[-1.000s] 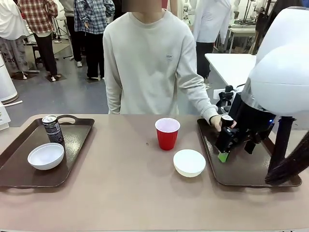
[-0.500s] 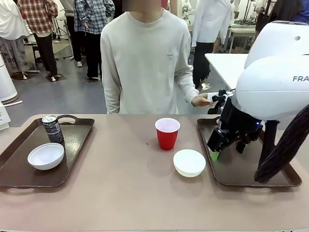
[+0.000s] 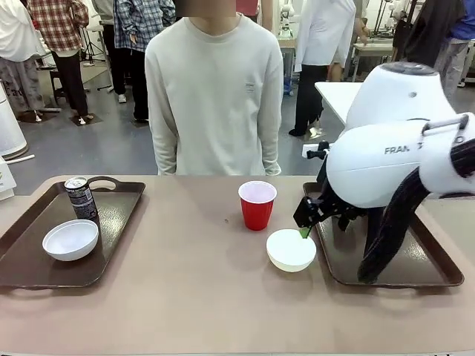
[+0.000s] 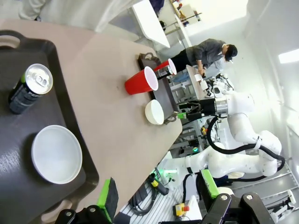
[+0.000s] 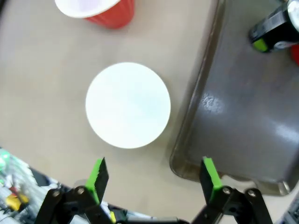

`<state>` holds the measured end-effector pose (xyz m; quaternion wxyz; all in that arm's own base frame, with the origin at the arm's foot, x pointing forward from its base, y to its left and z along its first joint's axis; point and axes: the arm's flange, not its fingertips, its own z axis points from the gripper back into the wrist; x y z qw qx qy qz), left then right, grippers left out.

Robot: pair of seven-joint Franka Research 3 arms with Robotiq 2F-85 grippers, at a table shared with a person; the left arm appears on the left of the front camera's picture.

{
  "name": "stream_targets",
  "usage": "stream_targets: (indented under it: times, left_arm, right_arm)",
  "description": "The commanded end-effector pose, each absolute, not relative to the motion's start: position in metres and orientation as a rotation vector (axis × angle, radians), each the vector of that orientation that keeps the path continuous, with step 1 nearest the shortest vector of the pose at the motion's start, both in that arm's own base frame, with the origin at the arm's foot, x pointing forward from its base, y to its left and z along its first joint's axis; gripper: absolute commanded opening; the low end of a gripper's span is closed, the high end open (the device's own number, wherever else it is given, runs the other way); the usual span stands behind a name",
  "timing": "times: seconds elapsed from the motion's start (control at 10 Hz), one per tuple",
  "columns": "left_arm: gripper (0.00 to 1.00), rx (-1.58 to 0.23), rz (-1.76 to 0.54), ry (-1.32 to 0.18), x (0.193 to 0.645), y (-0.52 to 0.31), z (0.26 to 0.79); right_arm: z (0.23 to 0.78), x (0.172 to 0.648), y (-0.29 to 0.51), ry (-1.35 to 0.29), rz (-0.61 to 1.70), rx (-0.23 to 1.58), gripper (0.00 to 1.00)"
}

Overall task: Prepare tableware on both trays.
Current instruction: Pick up a Picnic Bowl from the table and place it on a Handle tray.

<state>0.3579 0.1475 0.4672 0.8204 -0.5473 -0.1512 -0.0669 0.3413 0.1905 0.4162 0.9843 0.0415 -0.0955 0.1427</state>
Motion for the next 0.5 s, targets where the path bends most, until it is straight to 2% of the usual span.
stream_targets:
  times: [0.0, 0.4]
  left_arm:
    - [0.92, -1.184, -0.149, -0.340, 0.3568, 0.1483, 0.4680]
    - [0.92, -1.184, -0.149, -0.340, 0.3568, 0.1483, 0.4680]
  right_arm:
    - [0.4302, 0.3333, 0.1822, -0.180, 0.284, 0.082, 1.00]
    - [0.4278, 0.3354, 0.1850, -0.188, 0.280, 0.083, 1.00]
